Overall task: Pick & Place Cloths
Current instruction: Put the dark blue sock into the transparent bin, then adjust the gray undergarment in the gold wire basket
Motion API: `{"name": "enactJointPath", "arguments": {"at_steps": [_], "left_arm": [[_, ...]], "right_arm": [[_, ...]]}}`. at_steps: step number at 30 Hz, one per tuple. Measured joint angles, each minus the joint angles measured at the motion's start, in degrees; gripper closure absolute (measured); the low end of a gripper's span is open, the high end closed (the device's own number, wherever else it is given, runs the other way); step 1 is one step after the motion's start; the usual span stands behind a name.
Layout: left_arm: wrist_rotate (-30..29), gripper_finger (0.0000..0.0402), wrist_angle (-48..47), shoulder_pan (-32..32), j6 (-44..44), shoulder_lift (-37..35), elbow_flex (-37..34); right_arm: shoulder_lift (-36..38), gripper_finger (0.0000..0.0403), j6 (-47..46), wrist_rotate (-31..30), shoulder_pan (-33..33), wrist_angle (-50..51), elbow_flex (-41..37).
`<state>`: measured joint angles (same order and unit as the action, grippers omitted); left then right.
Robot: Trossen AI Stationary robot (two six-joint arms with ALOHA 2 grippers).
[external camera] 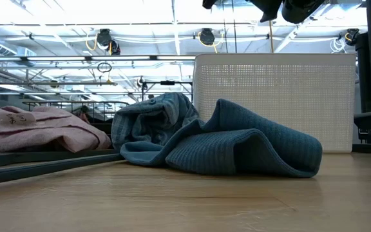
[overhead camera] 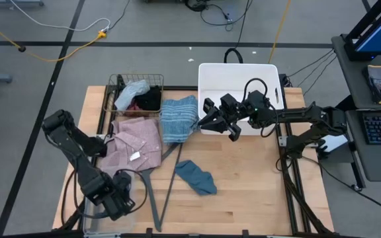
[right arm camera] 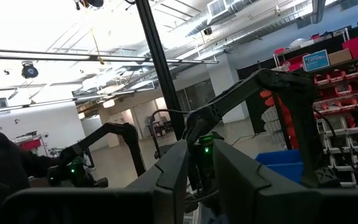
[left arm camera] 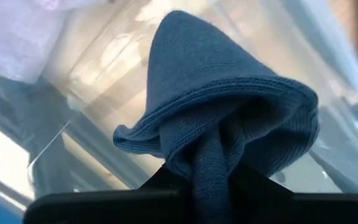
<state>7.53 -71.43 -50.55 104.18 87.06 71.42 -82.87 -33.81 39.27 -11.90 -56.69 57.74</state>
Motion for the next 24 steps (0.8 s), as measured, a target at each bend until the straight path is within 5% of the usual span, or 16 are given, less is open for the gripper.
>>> {"name": "enactJointPath", "arguments": {"at_steps": [6, 14, 24], "left_arm": [[-0.5, 0.0352, -3.0, -1.0, 3.1, 0.0, 0.0], [-4.1, 0.025, -2.3, -0.9, 2.9, 0.0, 0.0], [4.5, 0.0165, -2.2, -0.2, 1.6, -2.2, 1.0]], "right_arm": [[0.0, 0.033, 0.0, 0.0, 0.0, 0.0, 0.0], [0.0, 0.033, 0.0, 0.0, 0.0, 0.0, 0.0], [0.0, 0.033, 0.0, 0.0, 0.0, 0.0, 0.0]]}}
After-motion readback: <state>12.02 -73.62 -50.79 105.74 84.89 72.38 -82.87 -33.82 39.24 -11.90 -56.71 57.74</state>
